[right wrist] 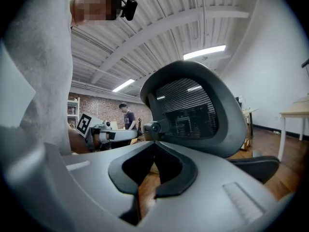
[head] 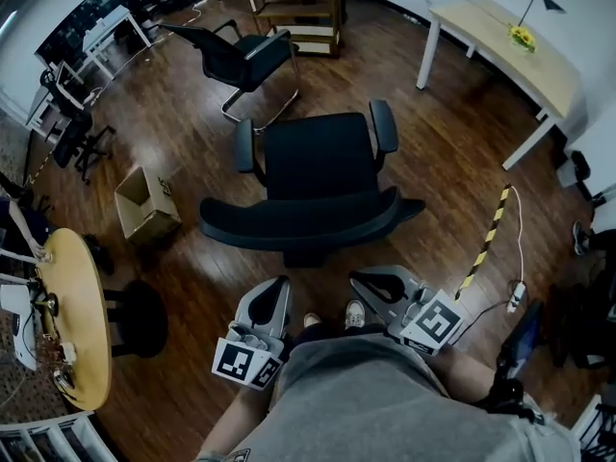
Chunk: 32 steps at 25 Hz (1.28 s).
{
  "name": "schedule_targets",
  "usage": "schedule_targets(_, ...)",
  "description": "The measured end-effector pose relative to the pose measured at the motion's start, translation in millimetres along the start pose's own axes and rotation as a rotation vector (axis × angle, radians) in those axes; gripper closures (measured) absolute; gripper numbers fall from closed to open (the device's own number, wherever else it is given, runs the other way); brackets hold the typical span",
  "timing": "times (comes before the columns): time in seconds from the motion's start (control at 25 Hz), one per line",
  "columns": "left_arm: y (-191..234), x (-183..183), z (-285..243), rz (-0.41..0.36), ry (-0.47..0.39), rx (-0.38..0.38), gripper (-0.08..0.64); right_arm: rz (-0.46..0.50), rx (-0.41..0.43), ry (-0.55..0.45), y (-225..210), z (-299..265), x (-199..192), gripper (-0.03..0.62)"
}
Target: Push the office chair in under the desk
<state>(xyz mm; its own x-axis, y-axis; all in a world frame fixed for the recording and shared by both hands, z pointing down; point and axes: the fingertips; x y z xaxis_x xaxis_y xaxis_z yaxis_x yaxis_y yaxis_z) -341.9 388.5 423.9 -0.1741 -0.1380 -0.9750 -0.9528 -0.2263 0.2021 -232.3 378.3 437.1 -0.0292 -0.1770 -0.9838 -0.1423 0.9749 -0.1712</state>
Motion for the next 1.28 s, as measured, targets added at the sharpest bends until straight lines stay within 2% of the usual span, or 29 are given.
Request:
schedule_targets(0.24,11,-1,-12,0.006,0.029,-0.034,0.554,-0.019,-0.046,-0.010,-13,-8,3,0.591)
schedule_targets(0.4,23,2,-14,0.007,0.025,-0.029,0.554,-0.011,-0.069,-0.006,-18,-12,5,0.591)
schedule_targets(0.92,106,54,-25,-0.086,-0.067,0.099,0.554,0.097,-0.230,-0.018,-69,21,42,0.591)
schedule_targets(1.28,154,67,-33,-0.130,-0.072,0.162,0.554,0.145,-0.355,-0.007,-106,59,57,0.591)
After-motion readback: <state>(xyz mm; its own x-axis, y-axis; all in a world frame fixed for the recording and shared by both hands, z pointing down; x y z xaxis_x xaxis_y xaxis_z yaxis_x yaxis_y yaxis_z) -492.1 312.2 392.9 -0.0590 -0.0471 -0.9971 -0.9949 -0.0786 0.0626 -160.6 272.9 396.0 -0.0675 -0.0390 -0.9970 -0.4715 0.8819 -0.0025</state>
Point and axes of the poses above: the fingertips, and each gripper's own axes: z backward along the fingers, y to its left, x out of its top, and after that the axes turned 13 degrees about x, right-handed
